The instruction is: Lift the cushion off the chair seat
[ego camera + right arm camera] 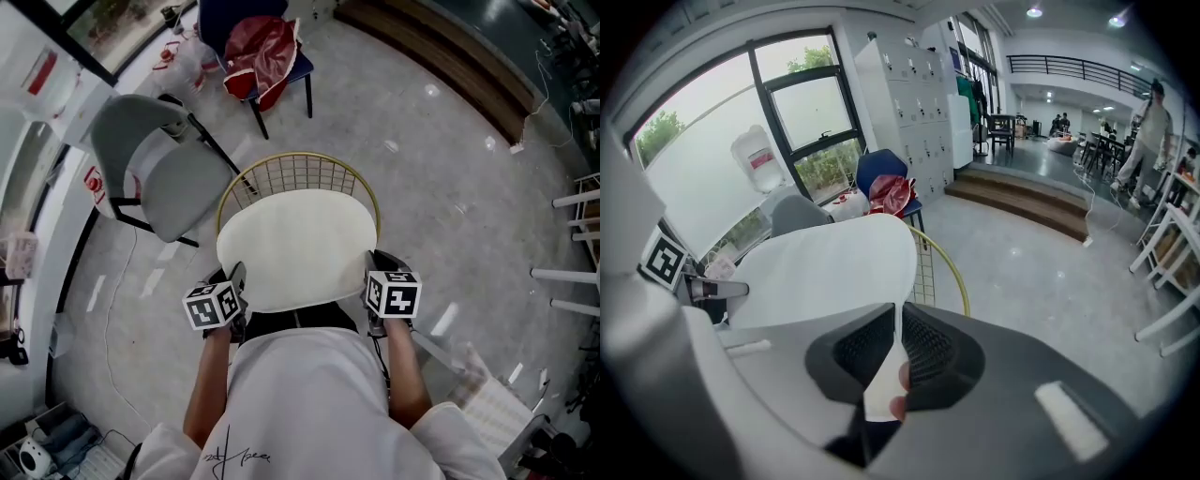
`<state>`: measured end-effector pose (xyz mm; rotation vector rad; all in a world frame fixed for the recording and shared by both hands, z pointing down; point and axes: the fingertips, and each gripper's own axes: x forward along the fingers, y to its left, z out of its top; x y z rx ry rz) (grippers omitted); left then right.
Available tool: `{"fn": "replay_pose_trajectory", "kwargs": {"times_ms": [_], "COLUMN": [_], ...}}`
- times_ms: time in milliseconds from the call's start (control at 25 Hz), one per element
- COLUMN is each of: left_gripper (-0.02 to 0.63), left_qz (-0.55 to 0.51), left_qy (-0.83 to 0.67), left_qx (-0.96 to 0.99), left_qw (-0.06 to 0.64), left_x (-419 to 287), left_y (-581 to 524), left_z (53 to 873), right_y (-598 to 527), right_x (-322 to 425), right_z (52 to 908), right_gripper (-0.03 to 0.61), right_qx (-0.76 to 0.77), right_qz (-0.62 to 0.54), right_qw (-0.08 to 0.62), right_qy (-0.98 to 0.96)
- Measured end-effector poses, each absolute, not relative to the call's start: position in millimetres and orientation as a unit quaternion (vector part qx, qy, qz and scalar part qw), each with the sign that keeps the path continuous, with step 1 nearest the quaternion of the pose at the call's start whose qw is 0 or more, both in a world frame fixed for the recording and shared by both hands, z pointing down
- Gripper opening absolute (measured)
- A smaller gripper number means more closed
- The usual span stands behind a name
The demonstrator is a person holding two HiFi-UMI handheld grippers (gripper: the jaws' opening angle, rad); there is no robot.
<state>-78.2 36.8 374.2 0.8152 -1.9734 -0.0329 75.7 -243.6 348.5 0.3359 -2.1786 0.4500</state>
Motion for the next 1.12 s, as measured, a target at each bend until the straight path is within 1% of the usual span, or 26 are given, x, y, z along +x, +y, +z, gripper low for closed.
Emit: {"fn": "replay_pose_trajectory", "kwargs": {"times_ms": [280, 680, 1120], "left_gripper": [0.117, 0.114, 0.112], "left_qz": [-0.019, -0.018, -0.019], "left_qy": [-0.819, -0.818, -0.821], "left_qx": [0.339, 0.347, 0.35], "left_qw": [0.463, 0.458, 0.45], "left_x": [-80, -75, -73], "left_y": [39, 35, 34], "left_z": [351, 347, 338], "right_y": [-244, -242, -244], "right_x": [73, 87, 85], "right_z": [329, 322, 313], "right_gripper": [0.032, 0.031, 0.028], "right_qx": [0.128, 0.123, 0.121], "right_qz": [0.177, 0.177, 0.172], "right_qw": [0.412, 0.406, 0.398], "right_qy": [-0.884, -0.888, -0.893]}}
